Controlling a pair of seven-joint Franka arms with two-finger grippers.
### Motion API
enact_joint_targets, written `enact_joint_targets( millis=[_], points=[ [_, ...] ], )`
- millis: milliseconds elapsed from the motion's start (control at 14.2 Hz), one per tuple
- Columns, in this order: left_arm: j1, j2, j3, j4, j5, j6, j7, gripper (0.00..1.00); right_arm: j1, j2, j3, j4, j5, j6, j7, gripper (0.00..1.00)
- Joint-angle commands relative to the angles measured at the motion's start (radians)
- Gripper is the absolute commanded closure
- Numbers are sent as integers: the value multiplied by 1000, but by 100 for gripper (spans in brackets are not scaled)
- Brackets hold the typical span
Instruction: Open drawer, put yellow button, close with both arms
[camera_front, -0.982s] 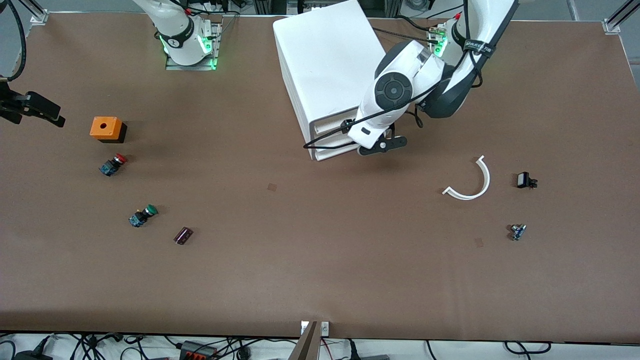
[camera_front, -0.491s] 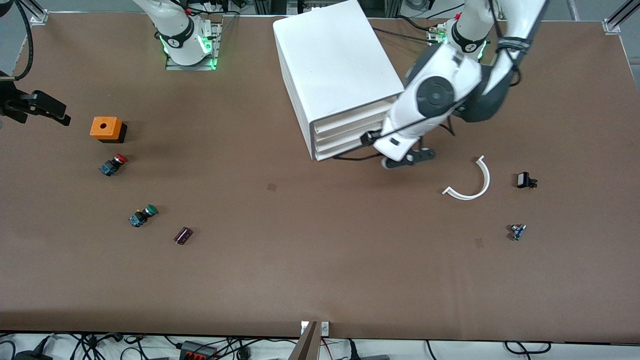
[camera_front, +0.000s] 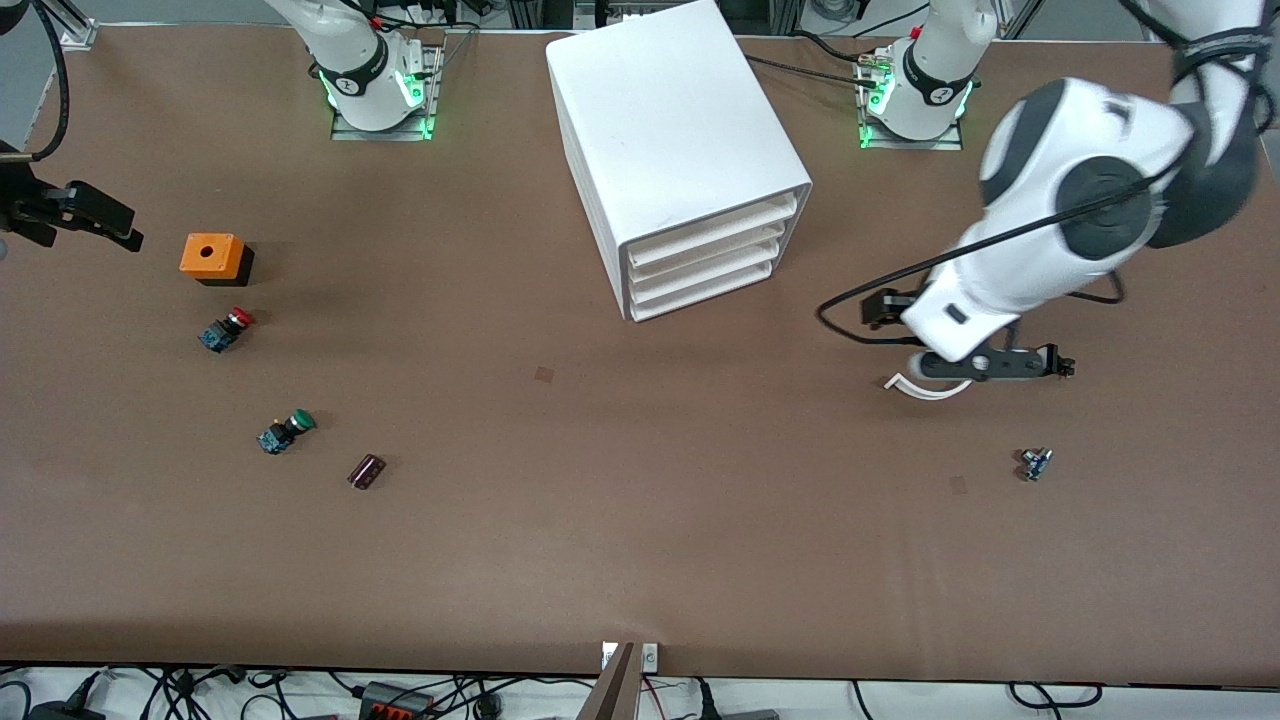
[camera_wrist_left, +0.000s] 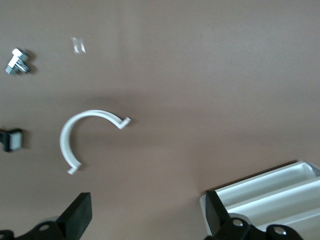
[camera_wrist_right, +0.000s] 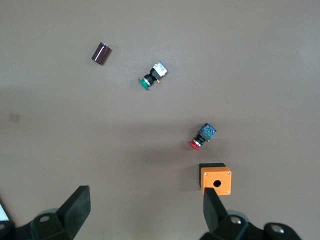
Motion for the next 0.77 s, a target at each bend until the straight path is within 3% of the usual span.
enact_joint_targets(
  millis=[0,140,281,561,702],
  points=[
    [74,-8,-9,80,14,-73,161,0,1,-26,2,-23,-13,-7,-13,0],
    [122,-83,-1,50,-6,-81,273,0,1,-26,2,-23,-13,-7,-13,0],
    [107,-174,89,-18,-42,-77,397,0,3,-26,2,-21,-13,-5,-13,0],
    [-71,-272,324,-142,-75,17,434,0,3,-28,3,-21,-13,1,-13,0],
    [-79,-310,327,-199,-73,93,431,0,3,-28,3,-23,-13,1,-10,0]
  ],
)
